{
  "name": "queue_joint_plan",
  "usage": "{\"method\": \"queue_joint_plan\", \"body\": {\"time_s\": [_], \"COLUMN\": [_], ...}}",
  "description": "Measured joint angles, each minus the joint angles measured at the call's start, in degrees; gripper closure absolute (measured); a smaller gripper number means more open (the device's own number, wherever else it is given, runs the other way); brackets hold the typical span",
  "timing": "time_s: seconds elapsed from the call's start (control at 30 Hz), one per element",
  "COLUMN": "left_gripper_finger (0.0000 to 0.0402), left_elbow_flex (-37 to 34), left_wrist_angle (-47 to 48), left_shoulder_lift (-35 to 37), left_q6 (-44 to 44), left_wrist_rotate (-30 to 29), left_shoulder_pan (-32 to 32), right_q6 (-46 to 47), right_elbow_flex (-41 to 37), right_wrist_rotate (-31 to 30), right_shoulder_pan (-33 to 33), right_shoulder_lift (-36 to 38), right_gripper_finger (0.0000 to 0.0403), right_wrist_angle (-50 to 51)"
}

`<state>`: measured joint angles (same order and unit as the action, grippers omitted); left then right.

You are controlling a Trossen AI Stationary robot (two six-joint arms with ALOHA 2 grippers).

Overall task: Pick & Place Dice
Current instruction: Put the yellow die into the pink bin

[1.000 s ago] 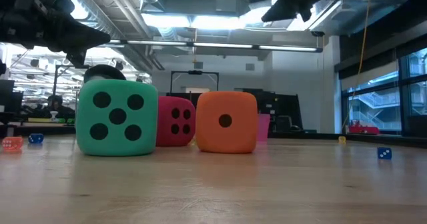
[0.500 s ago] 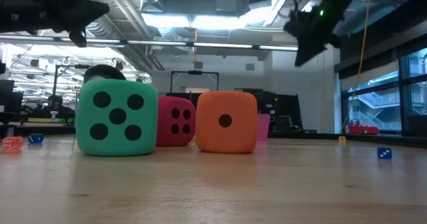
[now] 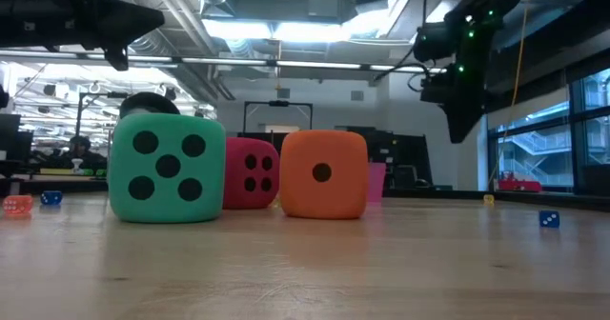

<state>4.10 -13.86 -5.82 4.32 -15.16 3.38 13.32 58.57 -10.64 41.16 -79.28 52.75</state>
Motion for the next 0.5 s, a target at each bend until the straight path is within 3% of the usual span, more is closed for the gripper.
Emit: {"method": "queue_joint_plan", "body": {"time_s": [0.13, 0.3, 0.5], "left_gripper_finger": [0.0358, 0.0341, 0.0330], "left_elbow_flex": [0.0, 0.0, 0.0], "left_wrist_angle": [-0.7, 0.2, 0.2], "left_shoulder_lift": [-1.0, -2.0, -2.6], "left_q6": [-1.8, -6.3, -4.3], "left_wrist_rotate": [-0.3, -0.3, -0.3], "left_shoulder_pan": [0.0, 0.0, 0.0], "right_q6": [-0.3, 0.6, 2.0], "right_elbow_flex": [0.0, 0.0, 0.0], "right_wrist_rotate": [1.5, -1.6, -2.4], "right_shoulder_pan": [3.0, 5.7, 9.0], "right_shoulder_lift": [0.0, 0.0, -0.7], "right_gripper_finger": [0.0264, 0.0179, 0.0138], "right_wrist_angle": [3.2, 4.3, 3.1]}}
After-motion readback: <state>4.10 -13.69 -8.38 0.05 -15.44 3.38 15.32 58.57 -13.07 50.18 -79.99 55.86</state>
